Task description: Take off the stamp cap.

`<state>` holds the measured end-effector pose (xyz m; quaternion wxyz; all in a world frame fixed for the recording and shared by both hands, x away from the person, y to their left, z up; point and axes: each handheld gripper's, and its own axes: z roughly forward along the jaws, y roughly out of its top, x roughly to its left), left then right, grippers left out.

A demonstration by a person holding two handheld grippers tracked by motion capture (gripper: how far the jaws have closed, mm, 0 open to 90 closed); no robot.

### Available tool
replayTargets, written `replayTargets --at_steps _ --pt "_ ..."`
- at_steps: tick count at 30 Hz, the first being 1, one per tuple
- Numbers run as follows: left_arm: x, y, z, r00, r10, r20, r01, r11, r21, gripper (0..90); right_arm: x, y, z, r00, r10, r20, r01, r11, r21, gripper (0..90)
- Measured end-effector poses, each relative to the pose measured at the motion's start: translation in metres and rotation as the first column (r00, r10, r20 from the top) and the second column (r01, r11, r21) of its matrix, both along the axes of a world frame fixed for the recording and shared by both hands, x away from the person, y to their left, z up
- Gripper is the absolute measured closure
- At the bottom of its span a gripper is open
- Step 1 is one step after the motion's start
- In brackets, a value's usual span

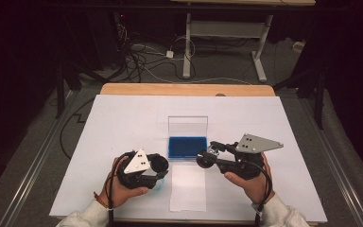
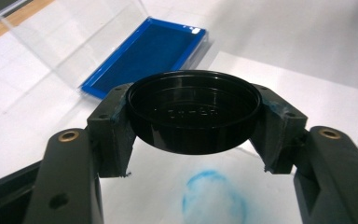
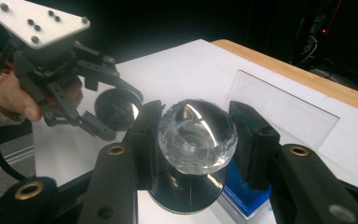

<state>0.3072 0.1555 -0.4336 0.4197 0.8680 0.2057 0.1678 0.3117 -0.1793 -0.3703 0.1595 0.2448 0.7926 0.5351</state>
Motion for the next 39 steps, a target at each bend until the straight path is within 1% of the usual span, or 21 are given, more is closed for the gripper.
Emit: replayTargets --at_steps 3,5,6,9,12,14,16,17,22,25,29,30,34,37,39 --pt "-0.003 0.008 0.001 0.9997 0.018 0.015 -0.018 0.9997 0.016 36.9 0.001 -0.003 0.0 0.9999 -0.009 0.005 0.009 1.0 -0.016 56.8" --pt "-0.004 0.014 0.003 0.9993 0.032 0.018 -0.033 0.9994 0.012 36.9 0.001 -0.006 -0.001 0.9997 -0.021 0.01 0.022 0.999 -0.032 56.8" --pt "-0.005 0.017 0.003 0.9989 0.041 0.024 -0.041 0.999 0.019 36.9 0.002 -0.008 -0.001 0.9997 -0.024 0.01 0.024 0.999 -0.03 56.8" --pt "-0.008 0.027 0.003 0.9977 0.063 0.025 -0.063 0.998 0.008 36.9 0.003 -0.013 0.0 0.9993 -0.037 0.005 0.037 0.999 -0.022 56.8" --pt "-0.01 0.037 0.0 0.9965 0.082 0.013 -0.082 0.9966 0.0 36.9 0.005 -0.017 0.001 0.9987 -0.051 0.011 0.051 0.998 -0.027 56.8" --pt "-0.011 0.043 -0.002 0.9953 0.096 0.013 -0.096 0.9953 0.01 36.9 0.007 -0.018 0.002 0.9983 -0.057 0.014 0.058 0.998 -0.032 56.8" --pt "-0.013 0.049 -0.004 0.9947 0.102 0.008 -0.102 0.9947 0.009 36.8 0.008 -0.019 0.001 0.9974 -0.069 0.02 0.07 0.997 -0.042 56.8" --pt "-0.014 0.051 -0.005 0.9942 0.108 0.005 -0.108 0.9941 0.01 36.9 0.009 -0.02 0.0 0.9972 -0.072 0.019 0.073 0.996 -0.048 56.8" --pt "-0.018 0.06 -0.01 0.9927 0.12 -0.008 -0.12 0.9927 0.011 36.8 0.012 -0.022 -0.002 0.9965 -0.082 0.014 0.083 0.995 -0.053 56.8" --pt "-0.02 0.064 -0.012 0.992 0.125 -0.021 -0.124 0.9922 0.012 36.8 0.013 -0.023 -0.004 0.996 -0.088 0.016 0.089 0.994 -0.065 56.8" --pt "-0.019 0.065 -0.012 0.9913 0.125 -0.042 -0.126 0.9918 -0.023 36.8 0.014 -0.024 -0.006 0.9944 -0.105 0.012 0.105 0.992 -0.067 56.8" --pt "-0.019 0.064 -0.012 0.9916 0.122 -0.043 -0.123 0.9921 -0.025 36.8 0.015 -0.024 -0.006 0.9944 -0.105 0.013 0.106 0.992 -0.066 56.8" --pt "-0.02 0.059 -0.014 0.9933 0.107 -0.044 -0.107 0.9943 -0.001 36.8 0.017 -0.025 -0.006 0.9939 -0.109 0.012 0.11 0.992 -0.064 56.7" --pt "-0.018 0.06 -0.014 0.993 0.107 -0.05 -0.108 0.9941 -0.01 36.8 0.018 -0.024 -0.006 0.9941 -0.108 0.012 0.108 0.992 -0.064 56.7" --pt "-0.018 0.06 -0.015 0.9929 0.107 -0.05 -0.108 0.9941 -0.008 36.8 0.018 -0.024 -0.006 0.9938 -0.109 0.021 0.111 0.992 -0.066 56.8"
